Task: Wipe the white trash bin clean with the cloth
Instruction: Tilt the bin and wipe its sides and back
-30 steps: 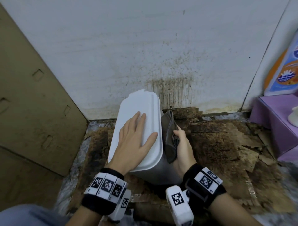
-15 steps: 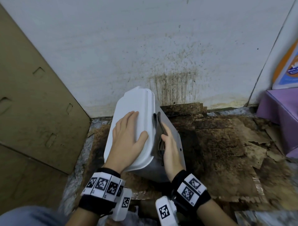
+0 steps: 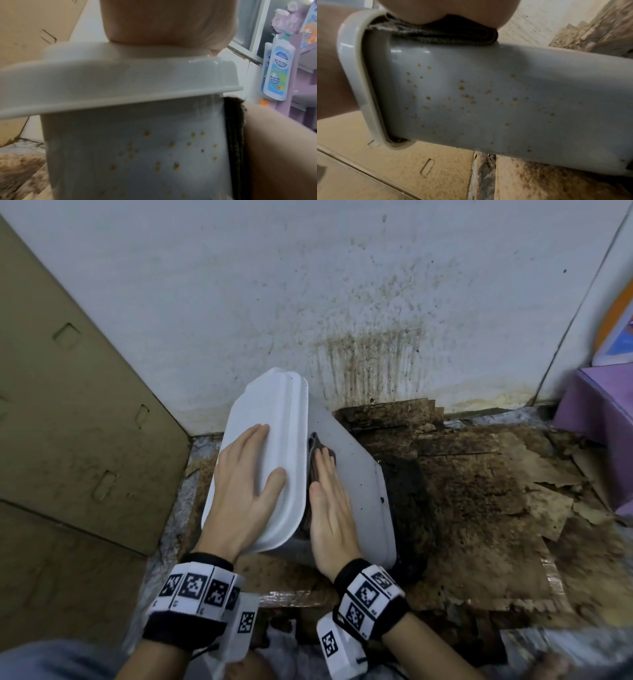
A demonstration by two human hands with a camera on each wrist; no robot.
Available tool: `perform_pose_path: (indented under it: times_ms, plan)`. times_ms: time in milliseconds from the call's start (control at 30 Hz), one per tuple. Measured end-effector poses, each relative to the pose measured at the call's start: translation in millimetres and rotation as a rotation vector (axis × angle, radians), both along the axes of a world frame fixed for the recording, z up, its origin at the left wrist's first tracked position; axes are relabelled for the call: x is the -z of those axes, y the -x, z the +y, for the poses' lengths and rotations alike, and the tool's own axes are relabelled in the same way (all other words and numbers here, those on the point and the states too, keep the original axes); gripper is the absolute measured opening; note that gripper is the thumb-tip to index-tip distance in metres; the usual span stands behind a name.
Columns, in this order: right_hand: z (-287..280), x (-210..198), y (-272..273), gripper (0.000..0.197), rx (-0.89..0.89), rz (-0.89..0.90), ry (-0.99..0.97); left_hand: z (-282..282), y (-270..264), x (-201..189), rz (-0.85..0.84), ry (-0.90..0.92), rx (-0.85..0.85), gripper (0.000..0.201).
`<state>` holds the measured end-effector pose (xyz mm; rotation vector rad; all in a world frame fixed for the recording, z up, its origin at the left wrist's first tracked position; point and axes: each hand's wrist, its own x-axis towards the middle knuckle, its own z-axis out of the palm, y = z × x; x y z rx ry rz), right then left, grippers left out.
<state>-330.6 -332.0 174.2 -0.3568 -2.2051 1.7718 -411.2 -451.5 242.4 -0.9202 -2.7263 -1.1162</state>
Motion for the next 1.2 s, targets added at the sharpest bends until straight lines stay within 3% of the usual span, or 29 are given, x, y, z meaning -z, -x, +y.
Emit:
perform_pose_path:
  times_ms: [233, 433, 633, 900, 1067, 1200]
  plan:
    - [13.5, 50.5, -4.0, 0.062, 0.064, -0.005, -0.102, -9.4, 4.6, 1.8, -0.014, 0.055, -0.015, 0.075]
    - [32.6, 94.4, -13.8, 0.064, 0.151, -0.127, -0.014, -11.6, 5.7, 1.0, -0.022, 0.112, -0.007, 0.083]
    - [21.5, 74.6, -5.0, 0.062, 0.152, -0.165, 0.049, -10.2, 7.3, 1.4, -0.005, 0.132, -0.011, 0.084]
    - [-13.1, 9.6, 5.0, 0.061, -0.004, -0.002, -0.034, -8.7, 8.5, 3.2, 0.008, 0.148, -0.011, 0.085]
    - [1.6, 31.2, -2.4, 0.056, 0.027, 0.085, -0.137, -5.7, 6.4, 3.1, 0.008, 0.129, -0.009, 0.083]
    - [19.4, 75.7, -9.9, 0.054, 0.117, 0.022, -0.086, -7.1, 6.2, 3.0, 0.004, 0.103, -0.008, 0.081]
